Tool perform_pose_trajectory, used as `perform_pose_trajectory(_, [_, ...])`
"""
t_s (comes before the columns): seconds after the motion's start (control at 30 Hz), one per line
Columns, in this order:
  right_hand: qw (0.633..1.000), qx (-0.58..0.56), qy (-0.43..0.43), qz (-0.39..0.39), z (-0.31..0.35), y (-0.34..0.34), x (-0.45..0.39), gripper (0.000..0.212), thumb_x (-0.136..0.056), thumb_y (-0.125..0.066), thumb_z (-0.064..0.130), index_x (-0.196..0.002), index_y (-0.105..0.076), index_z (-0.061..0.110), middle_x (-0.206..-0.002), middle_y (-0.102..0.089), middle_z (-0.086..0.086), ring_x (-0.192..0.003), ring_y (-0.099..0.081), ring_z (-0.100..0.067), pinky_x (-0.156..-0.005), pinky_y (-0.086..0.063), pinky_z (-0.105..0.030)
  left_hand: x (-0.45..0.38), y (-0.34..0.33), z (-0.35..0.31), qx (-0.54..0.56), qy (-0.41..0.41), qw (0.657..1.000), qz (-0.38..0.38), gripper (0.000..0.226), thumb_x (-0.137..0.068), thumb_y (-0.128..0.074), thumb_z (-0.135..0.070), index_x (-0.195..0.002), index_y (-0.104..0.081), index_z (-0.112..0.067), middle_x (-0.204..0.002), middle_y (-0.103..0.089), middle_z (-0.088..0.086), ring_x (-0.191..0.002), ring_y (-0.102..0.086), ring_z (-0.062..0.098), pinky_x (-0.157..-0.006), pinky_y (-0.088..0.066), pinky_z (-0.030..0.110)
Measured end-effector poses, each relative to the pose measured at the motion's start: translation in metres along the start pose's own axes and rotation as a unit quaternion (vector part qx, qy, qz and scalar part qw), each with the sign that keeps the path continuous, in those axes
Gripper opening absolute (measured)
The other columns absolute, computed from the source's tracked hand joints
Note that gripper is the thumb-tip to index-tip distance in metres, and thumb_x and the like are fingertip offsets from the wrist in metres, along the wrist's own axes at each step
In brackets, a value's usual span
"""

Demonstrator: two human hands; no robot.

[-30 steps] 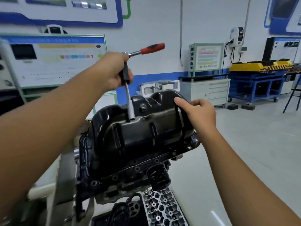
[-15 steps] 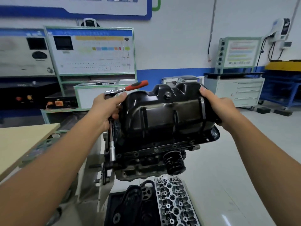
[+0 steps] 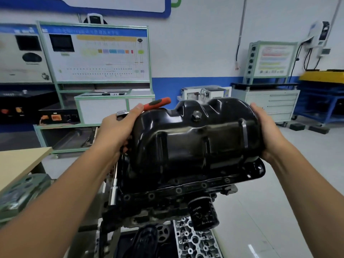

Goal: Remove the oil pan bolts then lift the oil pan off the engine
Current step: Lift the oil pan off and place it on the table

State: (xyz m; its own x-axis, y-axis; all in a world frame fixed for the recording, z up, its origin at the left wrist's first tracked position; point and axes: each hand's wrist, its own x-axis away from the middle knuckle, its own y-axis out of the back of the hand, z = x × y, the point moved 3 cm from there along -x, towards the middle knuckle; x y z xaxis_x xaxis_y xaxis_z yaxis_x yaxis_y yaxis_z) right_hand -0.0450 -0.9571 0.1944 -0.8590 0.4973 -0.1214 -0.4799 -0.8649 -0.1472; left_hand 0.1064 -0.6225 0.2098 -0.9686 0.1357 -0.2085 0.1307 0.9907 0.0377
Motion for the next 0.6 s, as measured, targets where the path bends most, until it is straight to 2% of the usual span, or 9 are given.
perform_pose_trajectory(0.07, [1.000,0.011,0.012,0.011,0.005,0.002,-0.014,0.058,-0.089,-0.050,0.076,-0.091,-0.082,0.028,-0.085,-0.077,-0.003,-0.075,-0.076,-0.020,-0.057,-0.060,-0.032,-0.021,-0.007,-0.002,-0.004,0.001,1.000,0.010,0.053,-0.070,-0.075,-0.076,-0.071,-0.067,-0.024,-0.049,-0.048,-0.001,-0.036,-0.038,0.015,-0.039,-0.030,0.022])
perform_pose_trajectory(0.13, [1.000,0.016,0.019,0.014,0.014,0.005,-0.033,0.059,-0.086,-0.052,0.078,-0.093,-0.083,0.028,-0.084,-0.078,-0.002,-0.075,-0.077,-0.020,-0.057,-0.060,-0.032,-0.046,-0.014,-0.004,0.008,0.011,1.000,0.023,0.053,-0.068,-0.077,-0.076,-0.064,-0.069,-0.024,-0.052,-0.052,0.005,-0.038,-0.044,0.017,-0.042,-0.037,0.025])
perform_pose_trajectory(0.2, [0.999,0.023,0.028,0.014,0.033,0.000,-0.056,0.055,-0.083,-0.057,0.077,-0.093,-0.083,0.029,-0.083,-0.079,0.000,-0.072,-0.076,-0.019,-0.056,-0.060,-0.031,-0.070,-0.020,-0.008,0.030,0.032,0.998,0.034,0.055,-0.059,-0.079,-0.078,-0.071,-0.077,-0.025,-0.074,-0.065,0.011,-0.060,-0.056,0.027,-0.060,-0.047,0.041])
perform_pose_trajectory(0.27, [0.999,0.031,0.029,0.012,0.061,-0.014,-0.080,0.052,-0.077,-0.064,0.077,-0.090,-0.082,0.030,-0.083,-0.078,0.001,-0.069,-0.075,-0.019,-0.055,-0.059,-0.031,-0.092,-0.023,-0.014,0.063,0.055,0.995,0.052,0.060,-0.052,-0.081,-0.079,-0.082,-0.079,-0.027,-0.092,-0.069,0.013,-0.080,-0.057,0.031,-0.075,-0.046,0.051])
perform_pose_trajectory(0.37, [0.999,0.046,0.021,0.008,0.097,-0.045,-0.109,0.048,-0.073,-0.066,0.076,-0.076,-0.080,0.030,-0.074,-0.076,0.003,-0.062,-0.073,-0.018,-0.052,-0.057,-0.029,-0.125,-0.015,-0.028,0.100,0.093,0.989,0.056,0.065,-0.050,-0.085,-0.075,-0.092,-0.080,-0.026,-0.106,-0.071,0.019,-0.092,-0.057,0.033,-0.094,-0.048,0.062])
perform_pose_trajectory(0.43, [0.999,0.046,0.007,0.000,0.112,-0.072,-0.126,0.046,-0.074,-0.067,0.074,-0.077,-0.080,0.030,-0.075,-0.076,0.003,-0.063,-0.073,-0.018,-0.053,-0.057,-0.029,-0.144,0.002,-0.042,0.103,0.107,0.988,0.048,0.068,-0.050,-0.085,-0.073,-0.096,-0.081,-0.022,-0.104,-0.070,0.015,-0.092,-0.058,0.033,-0.089,-0.049,0.058])
perform_pose_trajectory(0.5, [0.999,0.045,-0.014,-0.006,0.122,-0.102,-0.137,0.048,-0.073,-0.069,0.075,-0.086,-0.082,0.031,-0.084,-0.079,0.000,-0.070,-0.076,-0.020,-0.058,-0.059,-0.031,-0.161,0.027,-0.058,0.098,0.115,0.988,0.036,0.076,-0.052,-0.083,-0.074,-0.103,-0.079,-0.018,-0.102,-0.068,0.012,-0.090,-0.057,0.032,-0.080,-0.045,0.052])
perform_pose_trajectory(0.6, [0.998,0.039,-0.042,-0.007,0.135,-0.157,-0.150,0.059,-0.068,-0.071,0.077,-0.101,-0.082,0.030,-0.095,-0.080,-0.004,-0.082,-0.077,-0.024,-0.065,-0.060,-0.037,-0.184,0.075,-0.083,0.086,0.123,0.989,0.011,0.081,-0.051,-0.082,-0.076,-0.107,-0.077,-0.016,-0.099,-0.068,0.014,-0.089,-0.056,0.032,-0.078,-0.042,0.052])
